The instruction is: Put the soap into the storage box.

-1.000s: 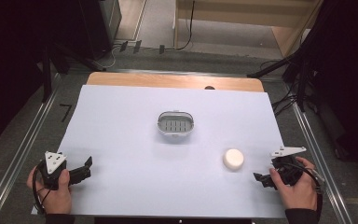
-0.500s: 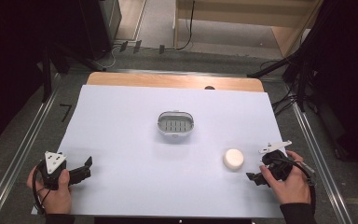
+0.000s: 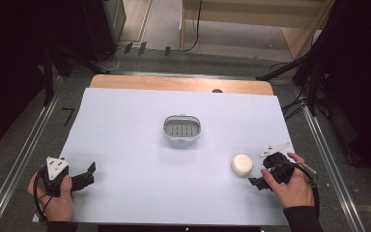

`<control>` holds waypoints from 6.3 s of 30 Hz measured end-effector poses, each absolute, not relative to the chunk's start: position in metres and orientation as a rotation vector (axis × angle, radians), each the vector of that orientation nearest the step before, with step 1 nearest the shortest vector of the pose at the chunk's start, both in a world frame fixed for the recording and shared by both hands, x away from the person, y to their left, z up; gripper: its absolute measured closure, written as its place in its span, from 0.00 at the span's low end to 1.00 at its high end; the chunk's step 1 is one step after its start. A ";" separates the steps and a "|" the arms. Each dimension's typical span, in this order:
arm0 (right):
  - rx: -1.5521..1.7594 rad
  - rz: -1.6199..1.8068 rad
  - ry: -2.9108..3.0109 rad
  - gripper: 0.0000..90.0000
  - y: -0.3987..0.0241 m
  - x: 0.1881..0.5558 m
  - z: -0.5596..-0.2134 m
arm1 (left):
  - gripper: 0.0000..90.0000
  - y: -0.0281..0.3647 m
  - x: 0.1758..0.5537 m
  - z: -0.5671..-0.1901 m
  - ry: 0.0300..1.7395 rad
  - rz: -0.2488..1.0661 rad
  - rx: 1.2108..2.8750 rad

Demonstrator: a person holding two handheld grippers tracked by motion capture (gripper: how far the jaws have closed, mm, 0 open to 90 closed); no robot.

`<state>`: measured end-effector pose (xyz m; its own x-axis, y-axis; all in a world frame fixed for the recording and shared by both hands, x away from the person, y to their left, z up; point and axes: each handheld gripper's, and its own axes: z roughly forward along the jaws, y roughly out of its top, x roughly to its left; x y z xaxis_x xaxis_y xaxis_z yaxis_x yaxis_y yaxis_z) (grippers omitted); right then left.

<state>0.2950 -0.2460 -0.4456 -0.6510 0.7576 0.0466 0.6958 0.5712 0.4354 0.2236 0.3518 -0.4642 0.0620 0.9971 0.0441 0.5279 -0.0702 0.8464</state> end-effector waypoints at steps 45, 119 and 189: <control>1.207 0.604 2.716 0.09 -0.209 0.319 -0.451 | 0.00 0.352 0.223 -0.464 1.535 0.898 1.678; 1.203 0.644 2.728 0.28 -0.189 0.335 -0.439 | 0.00 0.352 0.224 -0.464 1.536 0.895 1.678; 0.949 0.722 2.819 0.28 -0.078 0.385 -0.383 | 0.00 0.353 0.224 -0.464 1.537 0.884 1.674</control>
<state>0.3847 -0.0784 -0.3833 -0.8047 0.5892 0.0722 0.5514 0.6968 0.4588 0.2239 0.3532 -0.4641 0.0678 0.9972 0.0314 0.5284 -0.0626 0.8467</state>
